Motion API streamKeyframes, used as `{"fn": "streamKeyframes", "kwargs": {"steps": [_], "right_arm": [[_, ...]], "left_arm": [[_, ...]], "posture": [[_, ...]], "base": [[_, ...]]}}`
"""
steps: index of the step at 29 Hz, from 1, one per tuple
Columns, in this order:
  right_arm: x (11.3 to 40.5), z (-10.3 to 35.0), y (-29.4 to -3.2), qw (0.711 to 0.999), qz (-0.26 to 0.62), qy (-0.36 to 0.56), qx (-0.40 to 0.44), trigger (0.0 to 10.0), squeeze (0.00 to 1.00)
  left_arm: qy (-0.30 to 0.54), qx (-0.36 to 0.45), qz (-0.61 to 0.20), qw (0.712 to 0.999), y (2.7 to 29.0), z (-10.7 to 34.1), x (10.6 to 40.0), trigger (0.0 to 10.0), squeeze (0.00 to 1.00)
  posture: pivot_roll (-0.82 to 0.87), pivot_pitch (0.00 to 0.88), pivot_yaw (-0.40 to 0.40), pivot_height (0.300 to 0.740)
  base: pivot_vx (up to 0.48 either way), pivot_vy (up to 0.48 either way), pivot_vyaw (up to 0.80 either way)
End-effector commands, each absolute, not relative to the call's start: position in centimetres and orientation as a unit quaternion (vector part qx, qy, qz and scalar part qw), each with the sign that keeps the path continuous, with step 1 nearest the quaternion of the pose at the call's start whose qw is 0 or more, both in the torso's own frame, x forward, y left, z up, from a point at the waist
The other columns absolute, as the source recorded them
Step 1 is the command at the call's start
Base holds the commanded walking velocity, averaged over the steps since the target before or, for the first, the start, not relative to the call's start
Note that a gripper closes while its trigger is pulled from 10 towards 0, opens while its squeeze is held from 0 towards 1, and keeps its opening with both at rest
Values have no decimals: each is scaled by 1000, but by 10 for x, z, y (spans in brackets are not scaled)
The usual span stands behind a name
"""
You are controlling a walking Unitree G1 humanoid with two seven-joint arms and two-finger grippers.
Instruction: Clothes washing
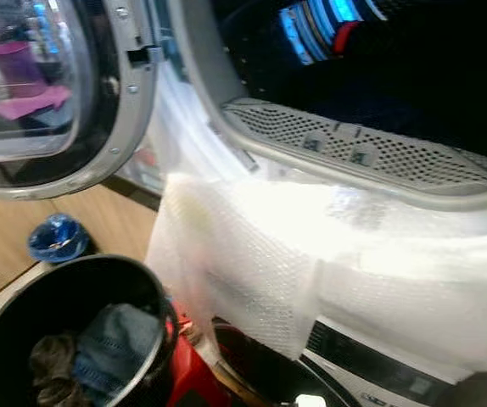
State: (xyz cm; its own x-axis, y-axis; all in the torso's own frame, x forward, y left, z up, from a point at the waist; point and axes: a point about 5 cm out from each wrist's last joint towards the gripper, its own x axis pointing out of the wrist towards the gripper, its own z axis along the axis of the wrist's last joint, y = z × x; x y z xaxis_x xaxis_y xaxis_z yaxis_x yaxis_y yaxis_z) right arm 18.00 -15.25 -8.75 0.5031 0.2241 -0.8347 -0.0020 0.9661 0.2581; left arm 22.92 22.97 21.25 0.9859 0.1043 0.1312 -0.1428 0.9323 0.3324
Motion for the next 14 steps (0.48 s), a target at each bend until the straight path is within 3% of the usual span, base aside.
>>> {"fn": "streamKeyframes", "kwargs": {"steps": [1, 5, 8, 9, 10, 11, 14], "right_arm": [[174, -91, -150, 855, 62, 500, 120, 10000, 0], [174, -91, -149, 855, 60, 499, 123, 10000, 0], [173, -91, -149, 855, 55, 500, 125, 10000, 0], [174, -91, -148, 856, 50, 497, 132, 10000, 0], [174, -91, -148, 856, 50, 497, 132, 10000, 0], [173, -91, -148, 857, 49, 494, 138, 10000, 0], [167, -94, -147, 853, 49, 502, 136, 10000, 0]], "left_arm": [[-41, 161, -83, 983, 198, 204, 236, 10000, 0], [-8, 141, -181, 973, 176, 192, 245, 10000, 0], [47, 112, -328, 937, 145, 173, 247, 10000, 0], [69, 108, -401, 907, 127, 164, 246, 10000, 0], [69, 108, -401, 907, 127, 164, 246, 10000, 0], [77, 110, -449, 883, 114, 159, 244, 10000, 0], [87, 93, -506, 853, 91, 154, 239, 10000, 0]], "posture": [[171, 78, 74, 740], [169, 77, 75, 740], [149, 70, 80, 740], [114, 57, 90, 740], [114, 57, 90, 740], [106, 48, 94, 740], [87, 14, 107, 740]], "base": [[0, 0, 0], [0, 0, 0], [0, 0, 0], [0, 0, 0], [0, 0, 0], [0, 0, 0], [0, 0, 0]]}}
